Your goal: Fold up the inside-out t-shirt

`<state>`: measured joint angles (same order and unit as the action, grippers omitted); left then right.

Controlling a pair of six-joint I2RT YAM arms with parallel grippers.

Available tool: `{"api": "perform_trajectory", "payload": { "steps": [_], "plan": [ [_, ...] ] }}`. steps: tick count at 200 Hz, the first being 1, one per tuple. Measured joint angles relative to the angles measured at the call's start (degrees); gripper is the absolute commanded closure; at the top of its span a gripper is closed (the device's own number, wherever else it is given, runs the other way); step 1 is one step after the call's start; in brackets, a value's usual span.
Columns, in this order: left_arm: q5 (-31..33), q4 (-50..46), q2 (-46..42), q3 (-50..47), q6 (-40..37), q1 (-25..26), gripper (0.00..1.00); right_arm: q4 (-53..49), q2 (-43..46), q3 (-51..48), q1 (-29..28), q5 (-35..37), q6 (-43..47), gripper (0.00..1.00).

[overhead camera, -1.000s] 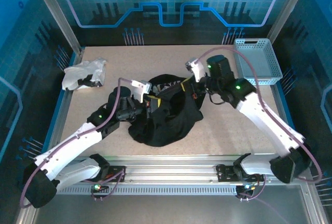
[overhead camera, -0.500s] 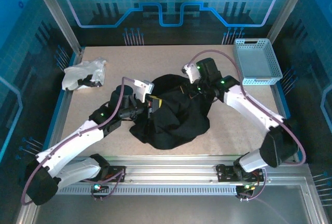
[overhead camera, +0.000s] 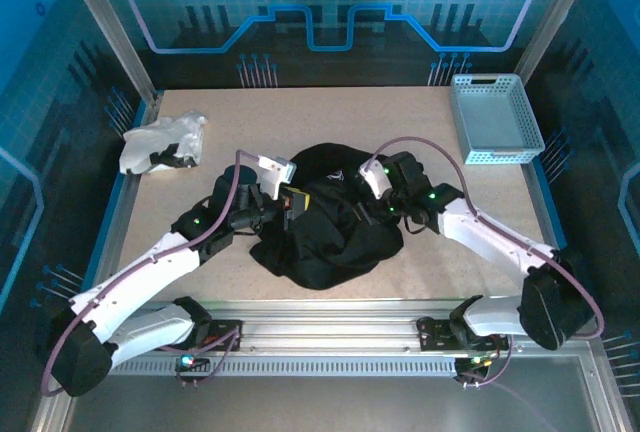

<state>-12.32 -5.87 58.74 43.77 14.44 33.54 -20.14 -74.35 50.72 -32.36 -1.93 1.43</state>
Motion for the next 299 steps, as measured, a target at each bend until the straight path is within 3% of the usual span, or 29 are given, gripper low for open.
{"api": "perform_trajectory", "payload": {
  "steps": [22, 41, 49, 70, 99, 139, 179, 206, 250, 299],
  "plan": [
    [0.0, -0.3, -0.4, 0.0, 0.0, 0.0, 1.00, 4.5, -1.4, -1.2, -1.0, -1.9, 1.4, 0.24],
    [0.0, -0.4, -0.9, -0.1, 0.0, 0.0, 1.00, 8.5, -5.3, -1.2, -1.8, -3.2, 1.7, 0.29],
    [0.0, -0.5, -1.3, -0.2, 0.0, 0.0, 1.00, 9.3, -7.2, -0.7, -2.1, -3.9, 2.1, 0.39],
    [0.8, -0.8, -2.6, -1.1, 0.1, 0.0, 1.00, 11.3, -12.1, 1.9, -2.1, -7.4, 1.5, 0.77],
    [8.3, -2.6, -3.2, -1.7, 0.7, -0.1, 0.98, 11.1, -11.4, 4.0, -1.2, -15.0, 0.0, 1.00],
    [21.6, -6.2, 0.8, -1.1, 1.4, -0.2, 0.84, 11.3, -2.9, 3.6, 4.9, -30.4, -6.5, 1.00],
    [26.6, -10.3, 3.3, 0.2, 2.7, -0.2, 0.57, 12.1, -4.0, 4.0, 5.4, -39.2, -14.6, 1.00],
    [27.8, -12.0, -0.4, 0.2, 3.3, 1.1, 0.48, 12.5, -6.8, 4.9, 6.0, -41.2, -19.0, 1.00],
    [22.1, -9.5, -7.5, -0.2, 1.2, 6.9, 0.47, 14.0, -9.3, 6.3, 6.6, -43.2, -24.1, 1.00],
    [11.7, -2.3, 1.2, -0.5, -1.6, 9.8, 0.52, 14.7, -9.6, 7.1, 7.3, -44.4, -27.0, 1.00]
  ]
}}
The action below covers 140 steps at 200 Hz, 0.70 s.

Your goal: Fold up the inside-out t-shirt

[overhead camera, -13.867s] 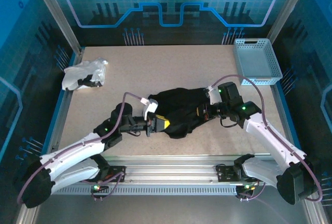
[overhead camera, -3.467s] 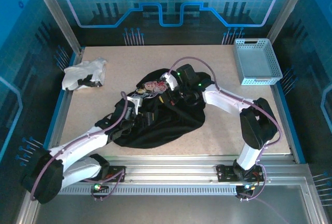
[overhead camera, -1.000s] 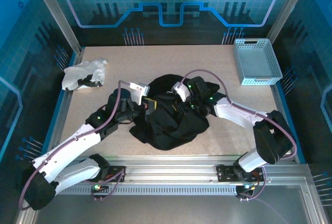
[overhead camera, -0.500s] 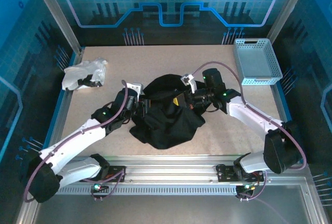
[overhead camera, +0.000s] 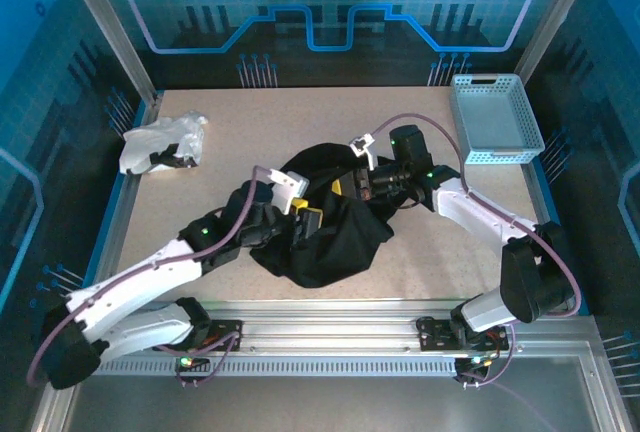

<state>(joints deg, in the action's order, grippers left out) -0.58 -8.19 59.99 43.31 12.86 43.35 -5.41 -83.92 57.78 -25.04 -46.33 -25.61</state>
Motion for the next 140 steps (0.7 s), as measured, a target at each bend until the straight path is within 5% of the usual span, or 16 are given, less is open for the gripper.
{"api": "perform_trajectory", "payload": {
  "steps": [57, 123, 140],
  "plan": [
    [-0.4, 4.6, 11.1, 1.2, -2.3, -0.3, 0.65, 0.0, 0.0, 0.0, 0.7, -0.9, -1.2, 1.00],
    [-2.3, 9.2, 15.0, 2.6, -2.1, -2.8, 1.00, -0.1, 0.0, 0.0, 0.9, -0.8, -1.2, 1.00],
    [-3.8, 9.9, 15.0, 2.6, -1.5, -3.1, 1.00, -0.6, 0.0, 0.1, 0.9, -0.2, -1.0, 0.96]
  ]
}}
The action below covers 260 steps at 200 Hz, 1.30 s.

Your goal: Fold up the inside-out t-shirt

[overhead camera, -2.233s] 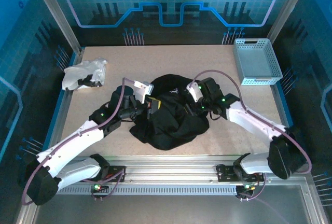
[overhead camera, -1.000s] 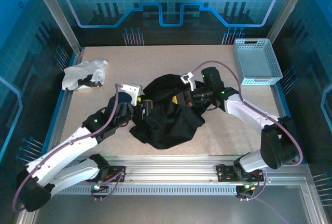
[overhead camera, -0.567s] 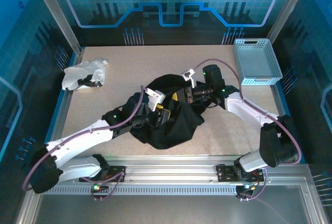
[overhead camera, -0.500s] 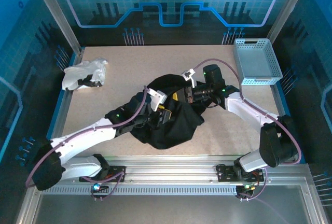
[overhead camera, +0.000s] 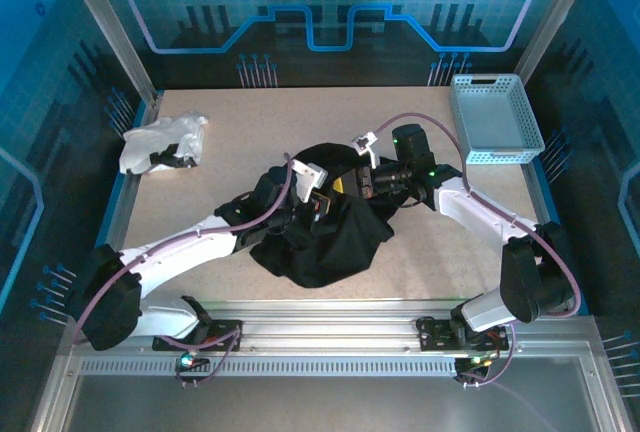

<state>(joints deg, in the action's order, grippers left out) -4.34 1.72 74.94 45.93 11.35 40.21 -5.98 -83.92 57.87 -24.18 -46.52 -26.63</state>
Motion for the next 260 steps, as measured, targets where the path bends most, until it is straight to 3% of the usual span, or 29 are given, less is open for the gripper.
{"api": "perform_trajectory", "payload": {
  "steps": [19, 56, 102, 138, 199, 213, 226, 239, 260],
  "plan": [
    [-3.0, -0.1, -1.2, 0.0, 1.8, -0.2, 1.00, -3.1, 0.0, 1.5, -0.1, 3.6, 1.2, 0.81],
    [-9.0, -0.1, -7.3, 1.0, 12.8, -3.7, 1.00, -7.6, 0.1, 6.0, -1.0, 15.8, 4.5, 0.66],
    [-10.6, -0.6, -10.6, 3.4, 23.8, -5.7, 1.00, -9.6, 10.4, 2.2, -3.0, 29.5, 10.2, 0.57],
    [-10.6, -1.7, -11.9, 3.4, 26.1, -5.7, 1.00, -6.4, 23.8, -7.3, -12.5, 34.5, 16.5, 0.55],
    [-10.6, -1.9, -12.1, 3.4, 26.3, -5.7, 1.00, -1.4, 15.7, -10.6, -15.7, 36.9, 17.7, 0.55],
    [-10.6, -1.9, -12.2, 3.4, 26.3, -5.7, 1.00, -0.2, 13.9, -10.6, -15.7, 37.2, 17.7, 0.61],
    [-10.8, -1.9, -12.5, 3.4, 26.3, -5.7, 1.00, 0.5, 12.3, -10.6, -15.8, 38.0, 17.3, 0.81],
    [-10.9, -2.5, -13.0, 3.4, 26.2, -5.7, 1.00, 0.4, 11.5, -10.6, -15.9, 39.2, 17.6, 0.95],
    [-11.9, -4.0, -14.4, 3.4, 26.2, -6.6, 1.00, -0.5, 11.5, -10.5, -15.9, 41.7, 18.3, 1.00]
  ]
}}
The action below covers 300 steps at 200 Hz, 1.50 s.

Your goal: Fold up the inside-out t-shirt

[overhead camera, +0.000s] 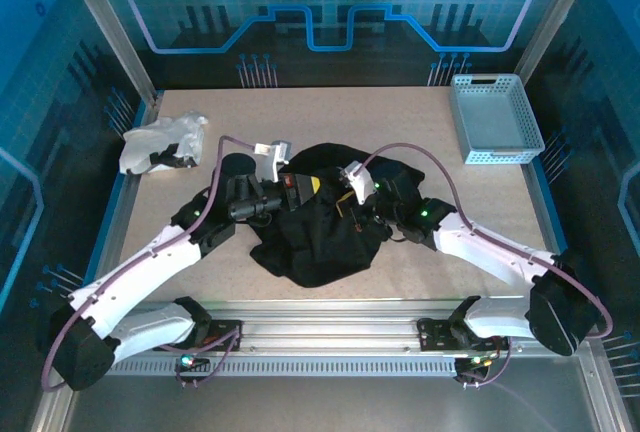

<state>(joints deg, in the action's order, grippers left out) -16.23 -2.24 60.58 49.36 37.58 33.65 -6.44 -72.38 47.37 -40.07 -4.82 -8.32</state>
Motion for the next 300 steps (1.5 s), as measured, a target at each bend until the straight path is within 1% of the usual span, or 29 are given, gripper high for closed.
{"api": "perform_trajectory", "payload": {
  "steps": [38, 59, 66, 82, 104, 124, 152, 176, 193, 209, 217, 220, 224, 230, 238, 246, 253, 300],
  "plan": [
    [-3.2, -0.5, -3.6, 0.0, 1.2, -5.0, 1.00, -1.1, 2.7, -0.1, 0.7, 1.6, 2.0, 1.00],
    [-5.0, -0.4, -4.9, 0.0, 2.0, -6.4, 1.00, -0.9, 5.0, -0.6, 0.7, 1.7, 3.3, 1.00],
    [-5.4, -0.3, -4.9, 0.0, 2.5, -6.6, 1.00, -1.0, 5.2, -0.7, 0.7, 2.1, 3.6, 0.96],
    [-6.5, 0.0, -4.9, -0.1, 3.1, -6.9, 1.00, -1.1, 5.3, -0.7, 0.7, 2.9, 4.1, 0.85],
    [-7.7, 1.2, -4.3, -0.1, 4.0, -6.9, 1.00, -1.1, 5.3, -0.7, 0.8, 2.4, 4.6, 0.70],
    [-8.3, 1.8, -4.0, -0.1, 4.5, -6.9, 1.00, -0.7, 5.7, -0.7, 0.8, 0.5, 5.6, 0.61],
    [-9.0, 2.6, -3.9, -0.5, 4.5, -6.9, 1.00, 0.9, 5.8, -0.7, 0.7, -2.4, 6.6, 0.53],
    [-9.2, 2.6, -3.8, -0.8, 4.5, -6.9, 1.00, 2.3, 4.1, -0.1, 0.2, -5.4, 7.3, 0.49],
    [-9.2, 2.7, -3.7, -0.8, 4.5, -6.9, 1.00, 3.0, 2.9, 0.4, -0.2, -6.8, 7.6, 0.48],
    [-9.2, 2.8, -3.5, -0.8, 4.5, -6.9, 1.00, 3.5, 1.9, 1.4, -0.3, -7.3, 7.5, 0.49],
    [-9.2, 2.8, -3.5, -0.8, 4.5, -6.9, 1.00, 3.7, 1.2, 2.3, -0.4, -7.5, 7.5, 0.53],
    [-9.2, 2.8, -3.5, -0.8, 4.5, -6.9, 1.00, 3.8, 1.0, 2.7, -0.4, -7.6, 7.3, 0.56],
    [-9.2, 2.8, -3.5, -0.8, 4.5, -6.9, 1.00, 4.0, 0.8, 3.1, -0.4, -7.7, 7.2, 0.62],
    [-9.2, 2.8, -3.5, -0.8, 4.3, -6.9, 1.00, 4.3, 0.7, 3.7, -0.4, -7.7, 7.2, 0.74],
    [-9.1, 2.6, -3.5, -0.8, 4.2, -6.9, 1.00, 4.7, 0.6, 4.2, -0.4, -7.7, 6.4, 0.87],
    [-8.9, 2.4, -3.5, -0.8, 3.9, -6.9, 1.00, 4.9, 0.6, 4.5, -0.2, -7.8, 5.7, 0.95],
    [-8.2, 1.8, -3.5, -0.8, 3.4, -6.9, 1.00, 5.0, 0.6, 4.6, 0.1, -8.1, 4.9, 1.00],
    [0.9, -5.7, -7.1, -0.8, -1.3, -7.6, 1.00, 6.0, 3.2, 3.1, 3.7, -12.6, 2.8, 1.00]
  ]
}}
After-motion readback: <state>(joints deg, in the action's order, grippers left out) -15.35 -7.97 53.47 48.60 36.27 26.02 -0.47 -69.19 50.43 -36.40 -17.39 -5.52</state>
